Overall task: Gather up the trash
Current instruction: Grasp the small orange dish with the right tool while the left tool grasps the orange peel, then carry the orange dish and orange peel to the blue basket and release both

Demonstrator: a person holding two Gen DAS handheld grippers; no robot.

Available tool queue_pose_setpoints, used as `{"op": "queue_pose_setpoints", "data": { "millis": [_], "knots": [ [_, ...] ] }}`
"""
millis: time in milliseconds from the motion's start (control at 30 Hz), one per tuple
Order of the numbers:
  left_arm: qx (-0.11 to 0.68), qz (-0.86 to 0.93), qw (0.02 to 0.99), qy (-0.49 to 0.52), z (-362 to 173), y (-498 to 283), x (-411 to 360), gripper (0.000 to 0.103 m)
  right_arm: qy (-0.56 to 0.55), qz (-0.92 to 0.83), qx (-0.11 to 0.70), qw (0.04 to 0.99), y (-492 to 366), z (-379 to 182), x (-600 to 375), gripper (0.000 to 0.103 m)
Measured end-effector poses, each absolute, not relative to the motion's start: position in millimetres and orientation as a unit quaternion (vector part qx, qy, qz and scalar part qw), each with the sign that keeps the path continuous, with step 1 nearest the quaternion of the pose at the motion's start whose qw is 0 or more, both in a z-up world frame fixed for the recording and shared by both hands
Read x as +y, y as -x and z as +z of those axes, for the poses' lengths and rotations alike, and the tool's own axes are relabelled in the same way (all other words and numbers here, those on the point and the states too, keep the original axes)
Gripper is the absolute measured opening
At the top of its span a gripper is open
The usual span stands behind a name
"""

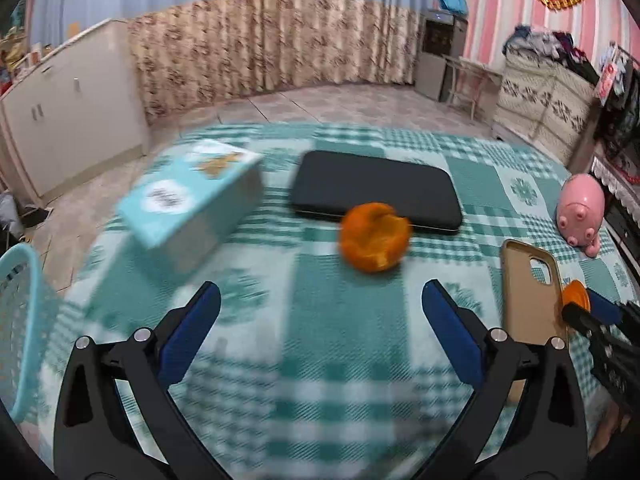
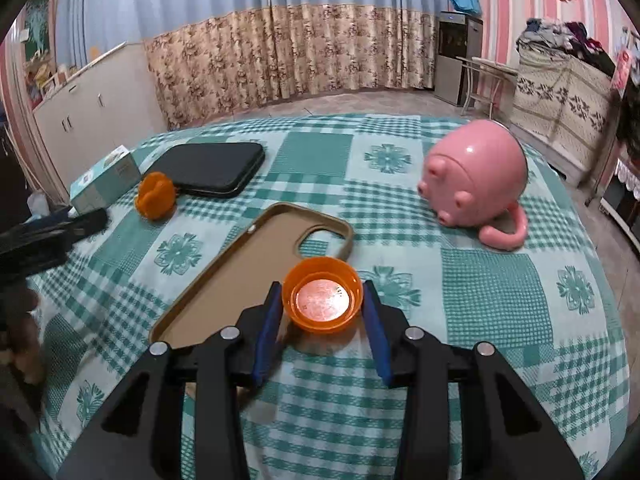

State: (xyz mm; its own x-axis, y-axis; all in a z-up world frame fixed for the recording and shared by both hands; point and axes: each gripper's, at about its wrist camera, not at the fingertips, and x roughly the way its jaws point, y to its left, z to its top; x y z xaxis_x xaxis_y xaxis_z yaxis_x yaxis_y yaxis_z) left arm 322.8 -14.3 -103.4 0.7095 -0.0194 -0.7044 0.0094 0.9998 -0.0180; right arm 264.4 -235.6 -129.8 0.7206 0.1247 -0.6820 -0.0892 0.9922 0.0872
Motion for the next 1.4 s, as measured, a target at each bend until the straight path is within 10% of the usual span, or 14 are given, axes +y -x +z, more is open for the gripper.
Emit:
{"op": "queue_pose_setpoints", "data": {
  "millis": [600, 1400],
  "knots": [
    [0.427, -0.036, 0.904, -0.009, -121.7, -370.1, -41.8, 0.035, 0.000, 0.067, 0.370, 0.926, -265.6, -135.1, -223.8, 0.040],
    [0.369, 0.069, 0.926, 0.042, -53.0, -200.6, 159.5, 0.033, 0.063, 0.175, 0.360, 0.914, -245.1, -100.8, -53.4, 0.040]
  ]
}}
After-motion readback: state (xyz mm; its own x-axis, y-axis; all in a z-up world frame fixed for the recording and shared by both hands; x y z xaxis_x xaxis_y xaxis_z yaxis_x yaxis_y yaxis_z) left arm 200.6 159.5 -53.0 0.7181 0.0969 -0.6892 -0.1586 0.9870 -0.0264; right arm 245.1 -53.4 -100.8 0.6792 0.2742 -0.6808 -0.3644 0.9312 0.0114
